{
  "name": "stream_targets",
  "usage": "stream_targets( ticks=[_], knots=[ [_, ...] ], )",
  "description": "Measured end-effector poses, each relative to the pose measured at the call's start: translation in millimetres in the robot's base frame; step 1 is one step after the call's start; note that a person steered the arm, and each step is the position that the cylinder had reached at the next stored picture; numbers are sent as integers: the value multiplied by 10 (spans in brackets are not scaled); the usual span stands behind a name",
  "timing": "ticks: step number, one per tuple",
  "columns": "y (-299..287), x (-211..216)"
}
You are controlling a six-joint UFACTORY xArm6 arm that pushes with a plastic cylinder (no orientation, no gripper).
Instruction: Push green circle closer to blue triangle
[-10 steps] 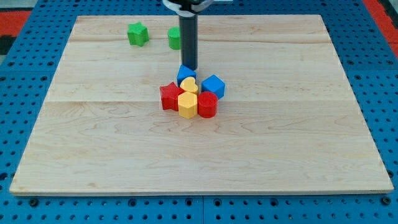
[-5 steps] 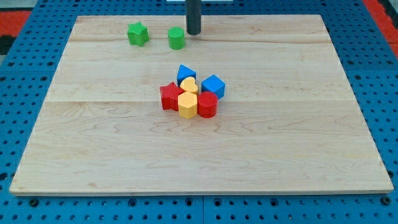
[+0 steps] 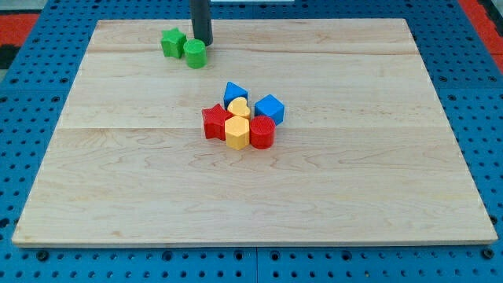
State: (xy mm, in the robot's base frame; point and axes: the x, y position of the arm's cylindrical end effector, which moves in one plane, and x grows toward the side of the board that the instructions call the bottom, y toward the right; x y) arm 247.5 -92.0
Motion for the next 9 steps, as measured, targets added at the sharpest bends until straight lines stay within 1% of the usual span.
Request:
stream_targets(
  ticks=[2, 6, 7, 8, 9],
  knots=[
    [-158, 194],
    [-456, 1097],
    [-709, 1155],
    [-665, 1291],
    [-436, 1290]
  ],
)
